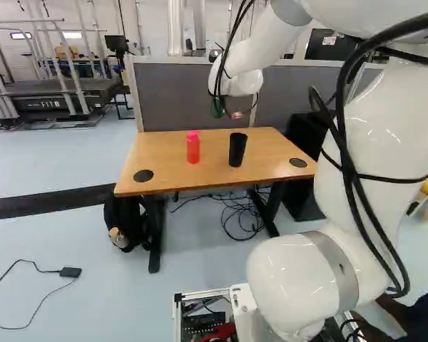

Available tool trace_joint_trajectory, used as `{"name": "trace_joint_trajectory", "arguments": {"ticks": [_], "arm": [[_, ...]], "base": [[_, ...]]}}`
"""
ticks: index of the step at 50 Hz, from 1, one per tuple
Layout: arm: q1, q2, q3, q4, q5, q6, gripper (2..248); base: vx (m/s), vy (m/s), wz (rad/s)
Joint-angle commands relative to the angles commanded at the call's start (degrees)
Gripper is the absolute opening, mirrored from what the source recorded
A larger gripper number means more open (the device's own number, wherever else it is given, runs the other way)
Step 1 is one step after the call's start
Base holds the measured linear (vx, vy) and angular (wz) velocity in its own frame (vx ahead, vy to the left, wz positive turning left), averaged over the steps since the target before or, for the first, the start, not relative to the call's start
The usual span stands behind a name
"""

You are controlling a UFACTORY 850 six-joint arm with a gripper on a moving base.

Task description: Pick up the green bottle from the table

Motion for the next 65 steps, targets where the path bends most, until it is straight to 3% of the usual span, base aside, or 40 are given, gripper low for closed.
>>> {"name": "trace_joint_trajectory", "arguments": {"ticks": [49,65], "arm": [[0.0,0.0,0.0,0.0,0.0,0.0,119],[0.2,6.0,6.2,0.0,0.0,0.0,119]], "base": [[-0.301,0.023,0.008],[-0.072,-0.002,-0.004]]}}
